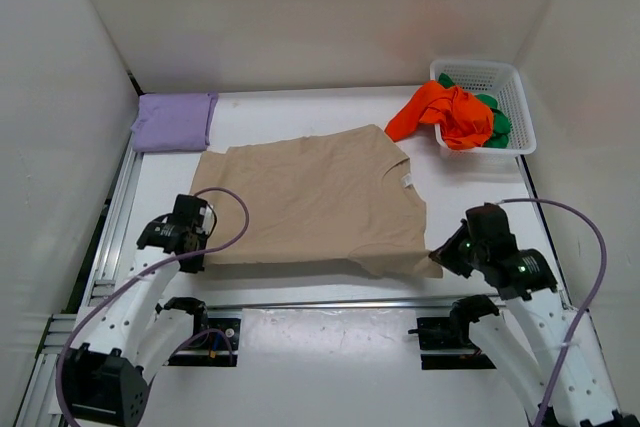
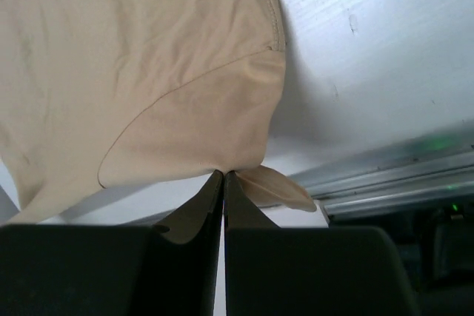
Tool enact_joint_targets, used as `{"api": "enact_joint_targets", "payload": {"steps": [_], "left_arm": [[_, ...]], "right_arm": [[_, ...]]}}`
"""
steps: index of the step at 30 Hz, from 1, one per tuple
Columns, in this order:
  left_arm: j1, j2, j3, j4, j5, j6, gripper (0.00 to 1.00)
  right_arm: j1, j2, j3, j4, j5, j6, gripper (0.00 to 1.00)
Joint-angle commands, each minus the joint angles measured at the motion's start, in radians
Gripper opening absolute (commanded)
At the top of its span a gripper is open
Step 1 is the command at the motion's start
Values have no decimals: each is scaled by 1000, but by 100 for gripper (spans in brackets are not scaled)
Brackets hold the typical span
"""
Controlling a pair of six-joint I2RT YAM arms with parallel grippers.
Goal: Fold and stack the t-shirts
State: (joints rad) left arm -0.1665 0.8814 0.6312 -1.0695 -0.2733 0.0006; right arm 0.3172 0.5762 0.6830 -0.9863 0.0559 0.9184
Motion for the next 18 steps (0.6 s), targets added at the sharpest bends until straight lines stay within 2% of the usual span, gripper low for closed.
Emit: {"api": "enact_joint_targets", "payload": {"steps": [1, 4, 6, 7, 8, 9, 10, 11, 12, 13, 14, 16, 17, 18], "left_arm": [[18, -62, -7, -75, -14, -1, 11], [28, -82, -7, -67, 19, -1, 10], [38, -27, -7, -25, 48, -1, 10], [53, 6, 34, 47, 58, -1, 10], [53, 49, 65, 84, 69, -1, 10], [67, 162, 114, 118, 80, -1, 10], [77, 233, 266, 146, 94, -1, 10], [78, 311, 377, 160, 94, -1, 10], [91, 476, 506, 149, 109, -1, 10], [107, 560, 808, 126, 121, -1, 10], [117, 641, 972, 97, 132, -1, 10], [131, 846, 1283, 63, 132, -1, 10], [131, 899, 1551, 54, 123, -1, 10], [131, 941, 1652, 54, 103, -1, 10]], "right_arm": [[3, -67, 81, -193, 58, 30, 1], [3, -61, 102, -180, 71, 16, 1], [3, 35, 102, -71, 59, -16, 1], [3, 91, 115, -16, 29, -36, 1], [-24, 238, 147, 111, 0, -115, 1], [-47, 336, 205, 153, -33, -157, 1], [-76, 441, 412, 178, -72, -197, 1], [-126, 669, 561, 178, -117, -232, 1], [-144, 785, 736, 135, -170, -287, 1], [-156, 897, 933, 91, -171, -300, 1], [-177, 1112, 1367, 45, -171, -300, 1], [-210, 1305, 1798, -14, -230, -253, 1], [-248, 1423, 1955, 6, -255, -201, 1], [-268, 1436, 2034, 141, -284, -144, 1]]}}
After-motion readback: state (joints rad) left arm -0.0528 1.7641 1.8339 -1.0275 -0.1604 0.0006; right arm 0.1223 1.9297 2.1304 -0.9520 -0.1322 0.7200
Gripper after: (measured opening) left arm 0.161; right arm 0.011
